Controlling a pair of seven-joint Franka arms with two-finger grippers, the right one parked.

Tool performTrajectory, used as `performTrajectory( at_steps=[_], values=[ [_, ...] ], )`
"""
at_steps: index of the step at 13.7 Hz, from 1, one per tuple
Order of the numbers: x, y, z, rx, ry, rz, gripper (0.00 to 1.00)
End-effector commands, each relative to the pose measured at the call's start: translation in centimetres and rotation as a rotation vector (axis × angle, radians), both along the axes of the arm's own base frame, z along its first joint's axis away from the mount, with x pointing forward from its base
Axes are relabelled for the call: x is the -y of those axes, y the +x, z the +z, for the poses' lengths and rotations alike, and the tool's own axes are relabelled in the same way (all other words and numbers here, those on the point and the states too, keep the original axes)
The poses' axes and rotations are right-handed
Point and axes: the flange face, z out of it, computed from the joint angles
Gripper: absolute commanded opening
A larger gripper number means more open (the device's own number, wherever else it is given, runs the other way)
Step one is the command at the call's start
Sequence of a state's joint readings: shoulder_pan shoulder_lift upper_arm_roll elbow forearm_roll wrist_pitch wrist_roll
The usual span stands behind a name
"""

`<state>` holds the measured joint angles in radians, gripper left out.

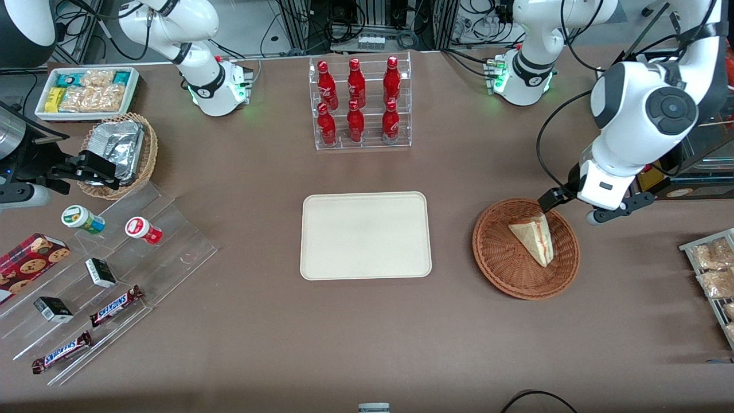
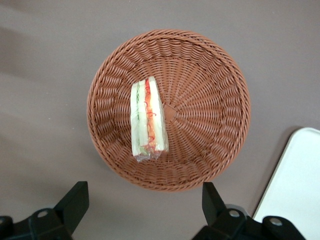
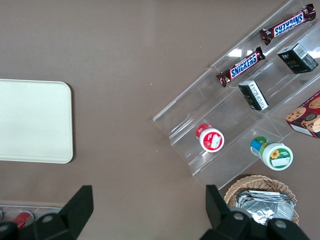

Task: Place sandwich from basket to tray
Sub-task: 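Move the left gripper over the wrapped sandwich in the wicker basket, then lower the left gripper and close it on the sandwich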

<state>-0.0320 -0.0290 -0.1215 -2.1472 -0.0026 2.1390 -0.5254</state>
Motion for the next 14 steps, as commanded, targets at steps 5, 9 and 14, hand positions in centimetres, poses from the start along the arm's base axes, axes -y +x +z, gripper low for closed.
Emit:
performTrajectory(
  at_steps=[5, 9, 14],
  values=[
    [-1.0, -1.4, -2.4, 0.049, 0.003, 0.073, 1.00],
    [-1.3, -2.4, -6.0, 0.076, -0.005, 0.080, 1.00],
    [-2.2, -1.7, -9.6, 0.072, -0.015, 0.104, 1.00]
  ],
)
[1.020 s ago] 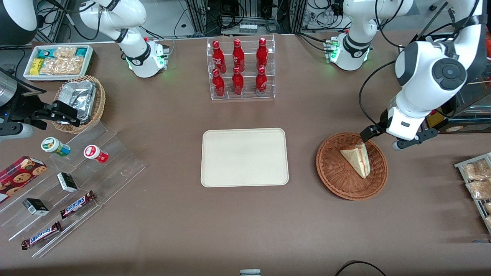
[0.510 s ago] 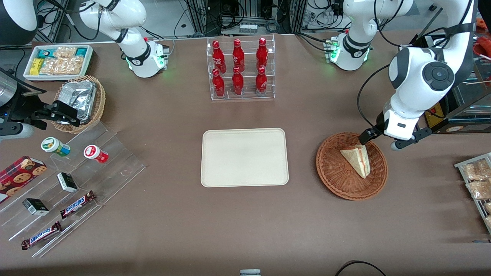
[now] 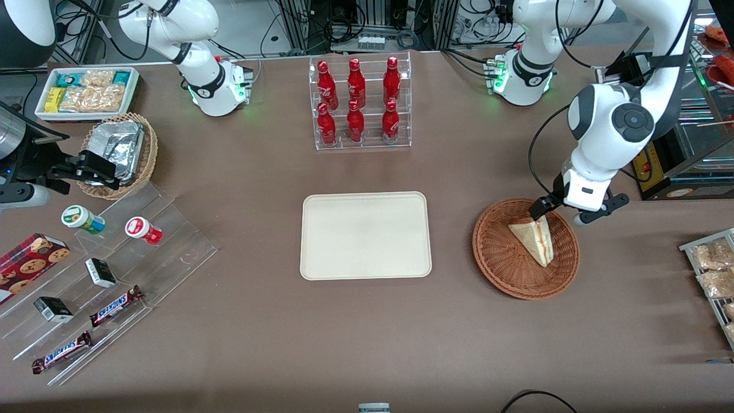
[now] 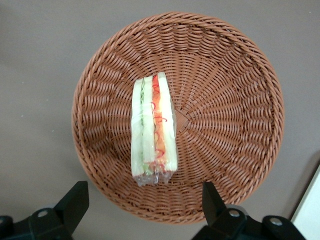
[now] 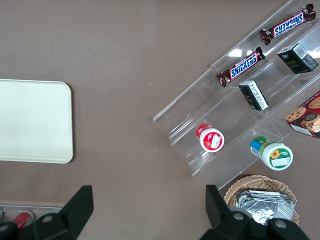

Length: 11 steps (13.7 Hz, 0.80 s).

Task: Place sandwich from basket to tray
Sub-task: 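Lower the left gripper and close it on the sandwich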

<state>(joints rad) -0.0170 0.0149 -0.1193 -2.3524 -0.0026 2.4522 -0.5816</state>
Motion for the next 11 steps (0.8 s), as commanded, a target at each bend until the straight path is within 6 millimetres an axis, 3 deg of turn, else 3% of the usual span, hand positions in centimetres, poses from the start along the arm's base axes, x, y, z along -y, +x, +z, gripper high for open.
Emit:
performTrajectory(
  at_steps=[1, 11],
  values=[
    [-1.1, 0.6, -1.5, 0.009, 0.000, 0.034, 1.00],
    [-1.0, 0.5, -8.0, 0.049, -0.030, 0.083, 0.97]
  ],
)
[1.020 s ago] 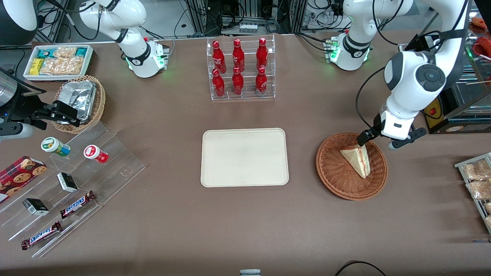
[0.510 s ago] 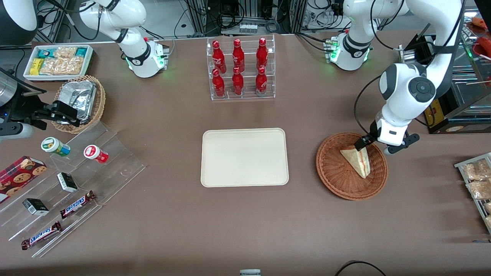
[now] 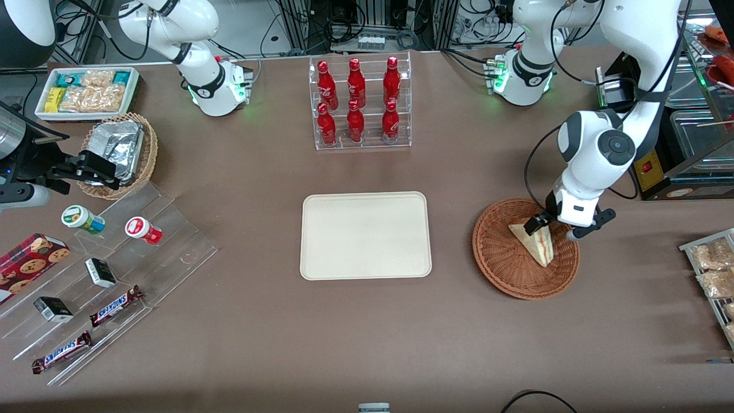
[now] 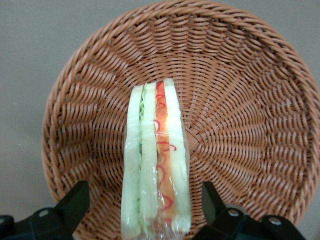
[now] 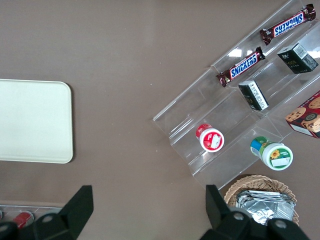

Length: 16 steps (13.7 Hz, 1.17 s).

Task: Place sandwich from basket to tray
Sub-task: 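Lower the left gripper and close it on the sandwich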

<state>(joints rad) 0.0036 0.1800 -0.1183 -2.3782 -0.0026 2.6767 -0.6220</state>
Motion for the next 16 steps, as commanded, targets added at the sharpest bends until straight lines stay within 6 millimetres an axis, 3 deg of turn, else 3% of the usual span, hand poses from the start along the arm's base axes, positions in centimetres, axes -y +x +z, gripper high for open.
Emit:
performTrajectory(
  at_steps=[1, 2, 5, 6, 7, 11, 16],
  values=[
    [0.0, -0.5, -1.2, 0.012, -0.003, 0.018, 0.91],
    [-0.1, -0.6, -1.3, 0.008, -0.003, 0.026, 0.77],
    [-0.1, -1.0, -1.2, 0.005, -0.002, 0.033, 0.17],
    [-0.1, -1.1, -1.2, 0.004, -0.002, 0.033, 0.04],
    [0.0, -1.0, -0.8, 0.010, -0.002, 0.030, 0.00],
    [0.1, -1.1, 1.7, -0.011, 0.010, 0.017, 0.00],
    [2.5, -1.0, 7.6, -0.065, 0.071, -0.074, 0.00]
  ],
)
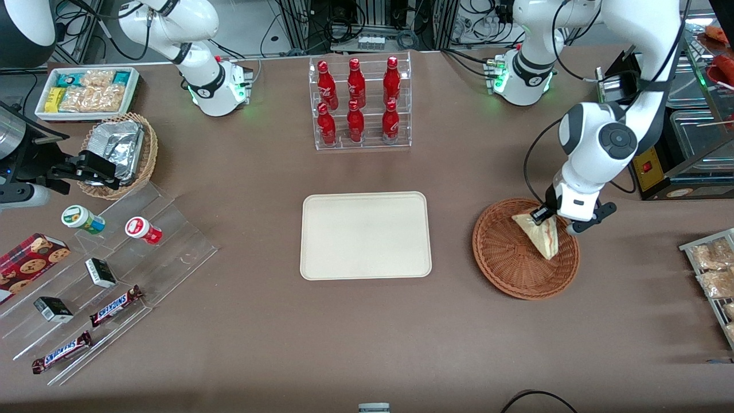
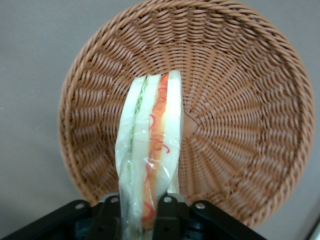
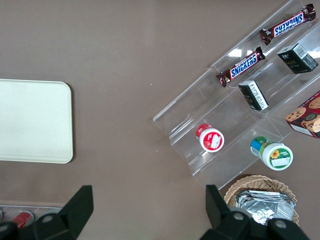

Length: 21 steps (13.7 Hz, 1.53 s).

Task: Place sandwich from basket to tray
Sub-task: 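Lift the sandwich and carry it over the white tray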

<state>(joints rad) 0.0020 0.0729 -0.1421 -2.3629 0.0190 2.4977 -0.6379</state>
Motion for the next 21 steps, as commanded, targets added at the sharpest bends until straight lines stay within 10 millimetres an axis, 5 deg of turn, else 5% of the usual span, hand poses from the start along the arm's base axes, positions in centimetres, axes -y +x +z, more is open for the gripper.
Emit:
performTrajectory(
  at_steps=[1, 4, 6, 16, 21],
  values=[
    [2.2, 0.2, 4.7, -0.029, 0.055, -0.072, 0.00],
    [6.9, 1.7, 9.1, -0.060, 0.079, -0.158, 0.00],
    [10.3, 1.5, 10.2, -0.044, 0.076, -0.217, 0.00],
    [27.1, -0.8, 7.7, -0.058, 0.008, -0.438, 0.00],
    [32.3, -1.3, 5.0, -0.078, -0.015, -0.379, 0.00]
  ],
)
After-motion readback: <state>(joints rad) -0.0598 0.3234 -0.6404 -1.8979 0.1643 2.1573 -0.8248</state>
